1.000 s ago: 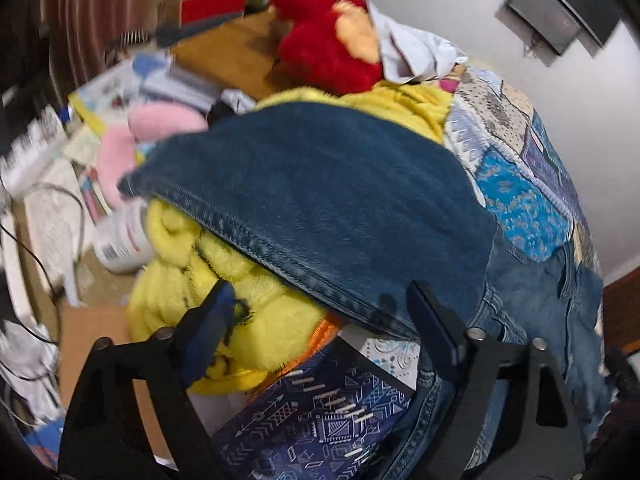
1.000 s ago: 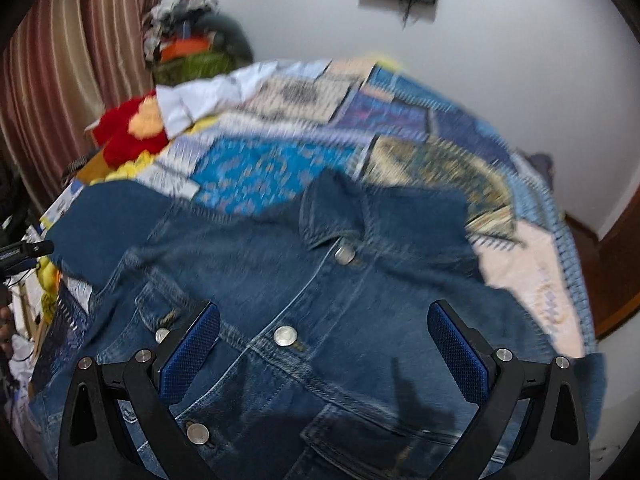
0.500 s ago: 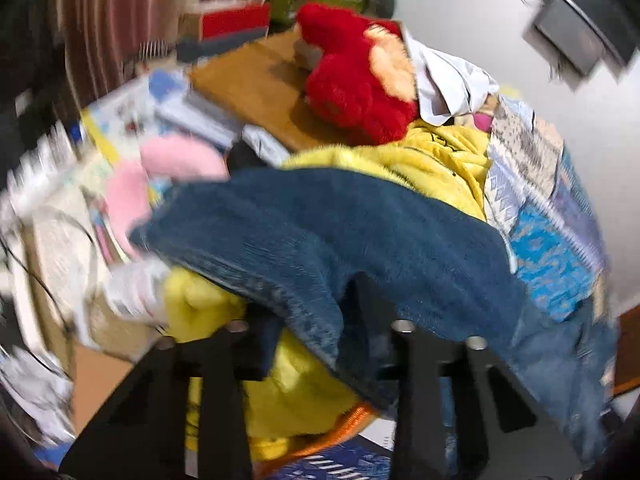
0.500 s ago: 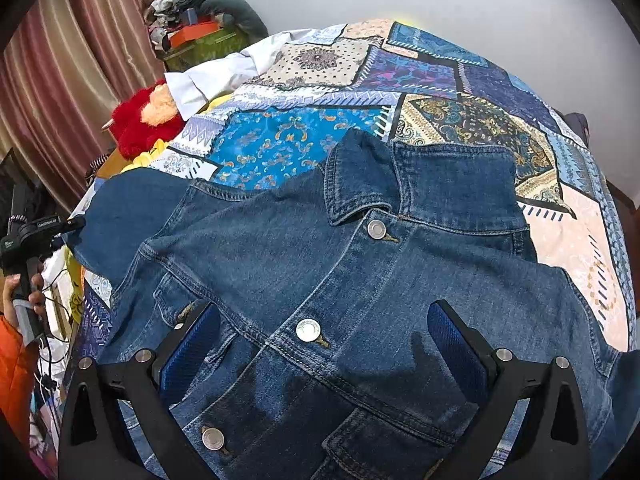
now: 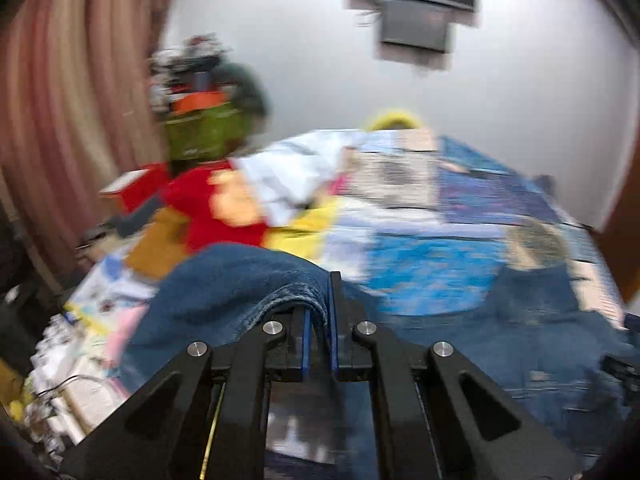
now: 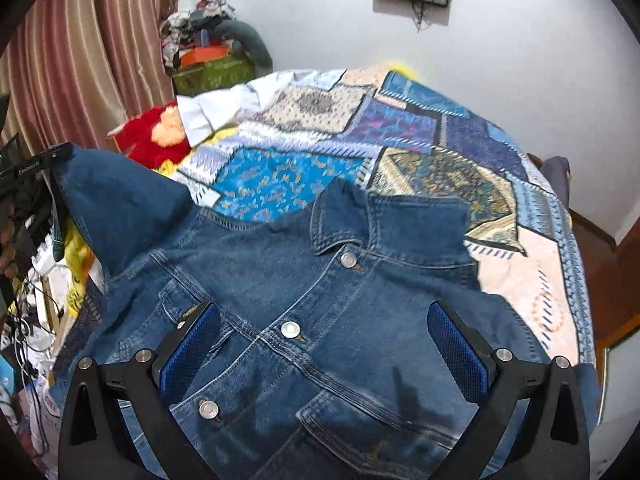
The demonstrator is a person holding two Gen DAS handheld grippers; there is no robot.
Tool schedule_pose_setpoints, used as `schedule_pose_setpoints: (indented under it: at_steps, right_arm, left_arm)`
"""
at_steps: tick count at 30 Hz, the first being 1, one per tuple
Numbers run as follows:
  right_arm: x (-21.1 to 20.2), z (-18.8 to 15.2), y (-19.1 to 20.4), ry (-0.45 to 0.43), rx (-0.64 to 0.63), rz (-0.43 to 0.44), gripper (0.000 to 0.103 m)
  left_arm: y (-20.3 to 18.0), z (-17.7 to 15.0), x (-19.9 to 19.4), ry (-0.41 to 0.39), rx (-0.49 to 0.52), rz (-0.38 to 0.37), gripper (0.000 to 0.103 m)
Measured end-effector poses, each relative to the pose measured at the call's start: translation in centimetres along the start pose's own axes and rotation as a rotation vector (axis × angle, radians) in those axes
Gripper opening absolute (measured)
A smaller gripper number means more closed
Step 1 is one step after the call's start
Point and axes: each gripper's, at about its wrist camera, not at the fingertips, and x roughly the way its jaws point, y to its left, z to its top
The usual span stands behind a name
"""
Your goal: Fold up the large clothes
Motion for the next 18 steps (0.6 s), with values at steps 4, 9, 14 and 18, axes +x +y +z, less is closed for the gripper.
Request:
schedule_pose_setpoints:
  at_steps: [4, 9, 14, 18]
  right_arm:
    - [-2.2, -0.4, -1.9, -0.021, 0.046, 0.007, 0.103]
    - [-4.4, -1.8, -4.3, -0.031, 0.069, -0.032, 0.103]
    - [-5.5, -3.4, -6.5, -0.020, 0.091, -0.068, 0.103]
    - [-5.7, -4.3, -7.5, -0.007, 0.115, -0.074, 0.103]
  left_arm:
    - [-5.8, -1.5, 0.8, 0.054, 0.083, -0.139, 0.005]
    - [-11.3, -7.0, 4.7, 0.266, 0.130, -0.284, 0.005]
    - [-15.0, -12.0, 6.8, 0.412, 0.206, -0.341, 0.005]
    - [-15.4, -13.5, 5.9, 0.426, 0.235, -0.335, 0.032]
